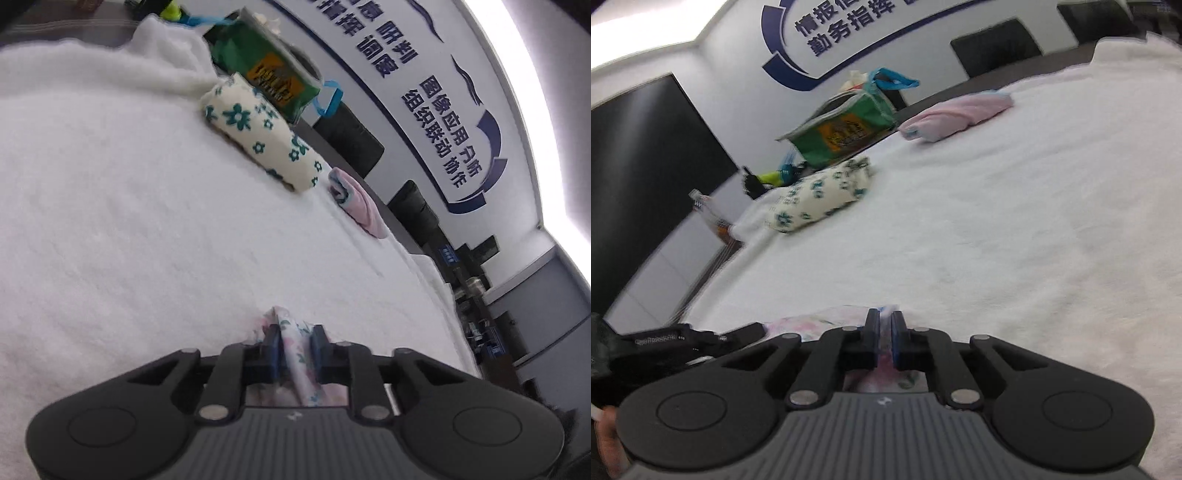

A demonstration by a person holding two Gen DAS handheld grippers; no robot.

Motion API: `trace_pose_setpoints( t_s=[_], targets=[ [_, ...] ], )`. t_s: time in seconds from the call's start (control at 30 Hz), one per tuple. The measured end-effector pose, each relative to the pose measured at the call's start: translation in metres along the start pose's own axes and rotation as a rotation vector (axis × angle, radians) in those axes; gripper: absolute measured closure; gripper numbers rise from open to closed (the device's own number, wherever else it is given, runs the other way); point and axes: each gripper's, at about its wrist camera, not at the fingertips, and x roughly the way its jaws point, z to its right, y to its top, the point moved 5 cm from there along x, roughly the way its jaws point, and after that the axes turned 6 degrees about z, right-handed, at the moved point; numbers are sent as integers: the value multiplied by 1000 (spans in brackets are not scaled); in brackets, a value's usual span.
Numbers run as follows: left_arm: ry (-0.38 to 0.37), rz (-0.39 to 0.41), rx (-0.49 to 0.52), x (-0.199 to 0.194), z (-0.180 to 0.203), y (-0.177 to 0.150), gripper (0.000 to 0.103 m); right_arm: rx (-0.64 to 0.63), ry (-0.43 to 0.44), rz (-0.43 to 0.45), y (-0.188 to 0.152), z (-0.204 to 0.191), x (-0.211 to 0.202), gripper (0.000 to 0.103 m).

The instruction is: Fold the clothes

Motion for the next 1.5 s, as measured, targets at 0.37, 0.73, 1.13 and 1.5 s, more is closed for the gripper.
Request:
trace_pose_setpoints(
  t_s=[0.37,0.73,1.13,1.5],
  targets=[
    [-60,168,309,-35,55,-1,88,-301,80,116,1,-70,-38,93],
    [44,156,323,-37,32,-4,76,-394,15,49,-23,-82,-29,71],
    [-30,113,260,-40,26,-10,64,-255,-32,63,-10,-34,-61,47],
    [-95,-10,130,-51,5,-13,69,6,136,-65,-20,-6,-39,73]
  ],
)
